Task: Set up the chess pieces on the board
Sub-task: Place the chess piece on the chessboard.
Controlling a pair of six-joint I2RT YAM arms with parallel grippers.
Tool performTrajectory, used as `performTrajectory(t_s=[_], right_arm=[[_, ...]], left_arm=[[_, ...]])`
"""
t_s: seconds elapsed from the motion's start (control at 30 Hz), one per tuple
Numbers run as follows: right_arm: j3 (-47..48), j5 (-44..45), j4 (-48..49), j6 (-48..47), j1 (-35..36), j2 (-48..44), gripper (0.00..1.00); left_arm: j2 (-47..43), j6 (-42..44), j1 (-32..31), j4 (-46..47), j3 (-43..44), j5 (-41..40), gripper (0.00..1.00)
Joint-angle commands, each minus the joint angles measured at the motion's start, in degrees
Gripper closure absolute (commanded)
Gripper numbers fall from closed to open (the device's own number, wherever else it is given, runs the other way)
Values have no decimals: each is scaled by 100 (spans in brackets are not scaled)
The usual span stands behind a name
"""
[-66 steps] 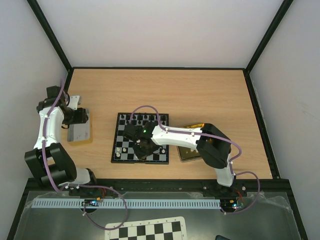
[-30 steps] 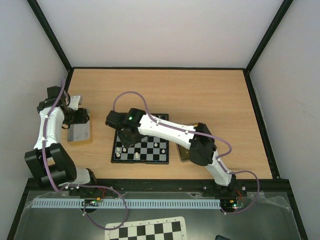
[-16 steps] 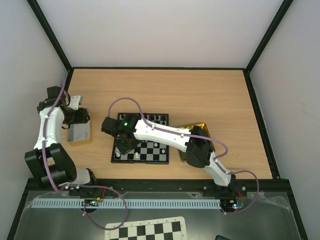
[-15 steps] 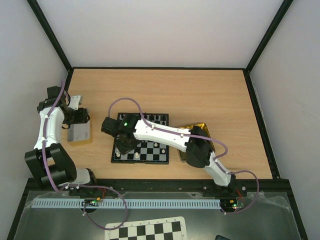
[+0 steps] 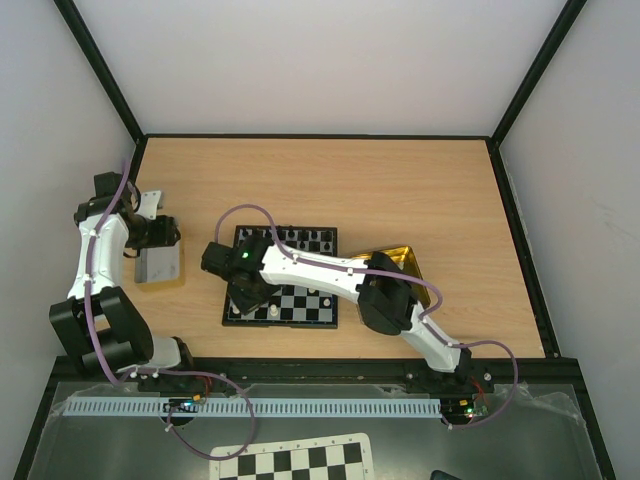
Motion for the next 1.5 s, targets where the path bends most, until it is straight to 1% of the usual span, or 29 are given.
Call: performTrajectory(t_s=[0.0,0.67,1.47], right_arm=[[-7,-44,57,-45,39,98,98],[125,-259,215,-11,78,337,98],[367,-270,191,-24,83,549,98]], left_arm=[[-72,-37,-12,-36,153,45,41],[-172,4,-12,-43,42,-6,41],[-283,64,-5,-95,-62,-61,41]])
